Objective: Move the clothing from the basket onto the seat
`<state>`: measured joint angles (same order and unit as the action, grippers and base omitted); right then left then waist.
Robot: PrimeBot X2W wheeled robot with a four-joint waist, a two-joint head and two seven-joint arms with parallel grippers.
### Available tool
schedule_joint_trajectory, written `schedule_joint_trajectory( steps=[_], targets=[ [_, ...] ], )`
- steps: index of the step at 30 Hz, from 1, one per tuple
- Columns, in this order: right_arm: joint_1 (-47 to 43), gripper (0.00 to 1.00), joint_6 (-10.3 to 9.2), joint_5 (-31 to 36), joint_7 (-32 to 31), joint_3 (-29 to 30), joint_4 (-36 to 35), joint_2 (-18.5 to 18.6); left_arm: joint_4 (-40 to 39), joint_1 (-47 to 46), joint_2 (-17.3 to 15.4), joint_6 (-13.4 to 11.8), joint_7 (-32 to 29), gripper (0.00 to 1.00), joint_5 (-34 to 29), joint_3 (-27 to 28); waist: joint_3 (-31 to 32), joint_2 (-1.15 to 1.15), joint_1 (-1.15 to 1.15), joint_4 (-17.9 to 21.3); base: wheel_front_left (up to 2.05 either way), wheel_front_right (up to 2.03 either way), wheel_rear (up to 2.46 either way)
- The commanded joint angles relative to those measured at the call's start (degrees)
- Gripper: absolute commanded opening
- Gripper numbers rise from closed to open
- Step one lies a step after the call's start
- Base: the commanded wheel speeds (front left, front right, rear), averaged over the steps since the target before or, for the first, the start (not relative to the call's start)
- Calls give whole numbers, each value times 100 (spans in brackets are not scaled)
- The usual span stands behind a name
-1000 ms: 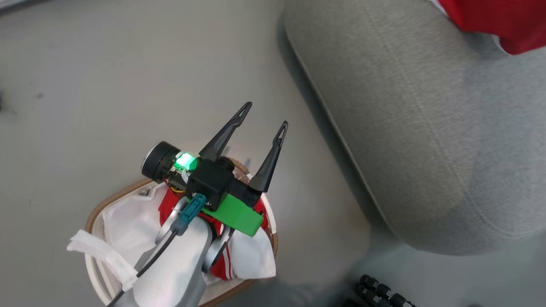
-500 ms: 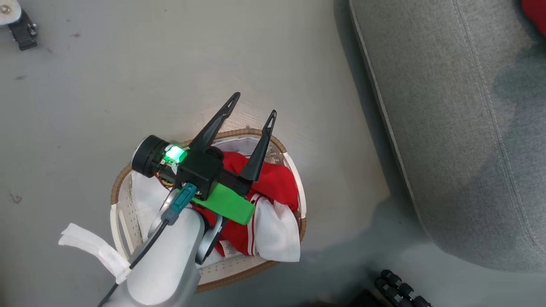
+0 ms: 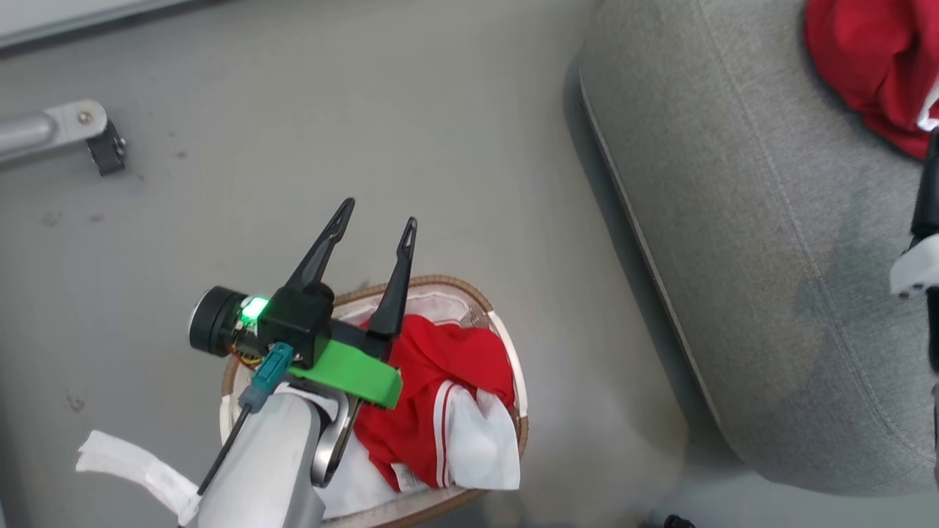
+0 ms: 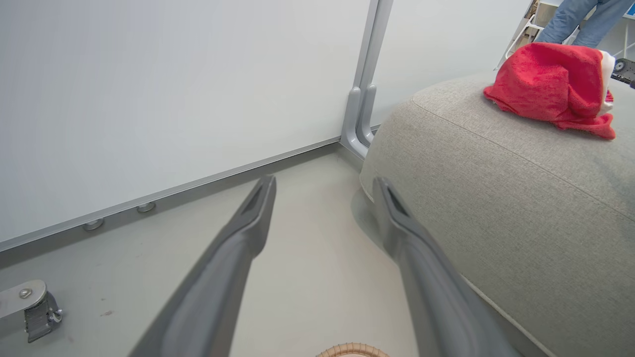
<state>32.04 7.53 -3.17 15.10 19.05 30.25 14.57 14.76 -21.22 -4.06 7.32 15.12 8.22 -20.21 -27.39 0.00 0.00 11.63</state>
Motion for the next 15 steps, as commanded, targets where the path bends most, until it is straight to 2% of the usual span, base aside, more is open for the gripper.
schedule_joint_trajectory(
  steps=[1,6,15],
  targets=[
    [-195,100,-8,-25,10,-37,-88,19,-25,163,36,-10,5,100,-48,82,576,0,0,-98,0,0,0],
    [-656,100,-8,64,9,-285,-597,-200,-22,556,74,-90,5,100,-84,443,1086,0,0,-303,0,0,0],
    [-1081,100,-8,-88,9,-888,-843,-641,94,1127,110,-244,5,100,-59,1036,1762,0,0,-791,0,0,0]
  ],
)
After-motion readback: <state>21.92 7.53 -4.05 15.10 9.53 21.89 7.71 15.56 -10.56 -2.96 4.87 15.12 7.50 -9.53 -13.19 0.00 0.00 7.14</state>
